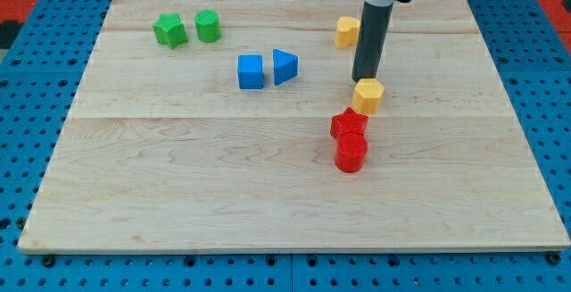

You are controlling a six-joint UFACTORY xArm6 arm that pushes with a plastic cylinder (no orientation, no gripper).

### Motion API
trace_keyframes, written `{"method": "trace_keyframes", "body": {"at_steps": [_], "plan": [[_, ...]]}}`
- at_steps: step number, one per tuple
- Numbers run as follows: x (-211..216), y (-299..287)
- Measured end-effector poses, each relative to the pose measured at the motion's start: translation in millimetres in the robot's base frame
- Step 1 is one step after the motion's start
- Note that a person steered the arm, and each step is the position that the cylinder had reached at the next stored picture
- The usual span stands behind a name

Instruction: Place the hexagon above the red star

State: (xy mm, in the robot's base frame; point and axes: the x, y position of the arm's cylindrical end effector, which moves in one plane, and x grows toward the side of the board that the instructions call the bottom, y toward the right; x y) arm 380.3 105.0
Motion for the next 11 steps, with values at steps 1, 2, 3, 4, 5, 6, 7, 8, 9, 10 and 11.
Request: {"method": "trace_keyframes", "body": {"at_steps": [1, 2, 3, 4, 5, 6, 7, 8, 9, 10, 11], "plan": [[4, 26], [20, 67], [23, 54], [23, 41], [23, 22], [23, 9], [18, 5], [18, 5], [18, 4], [18, -8], [18, -8]]}}
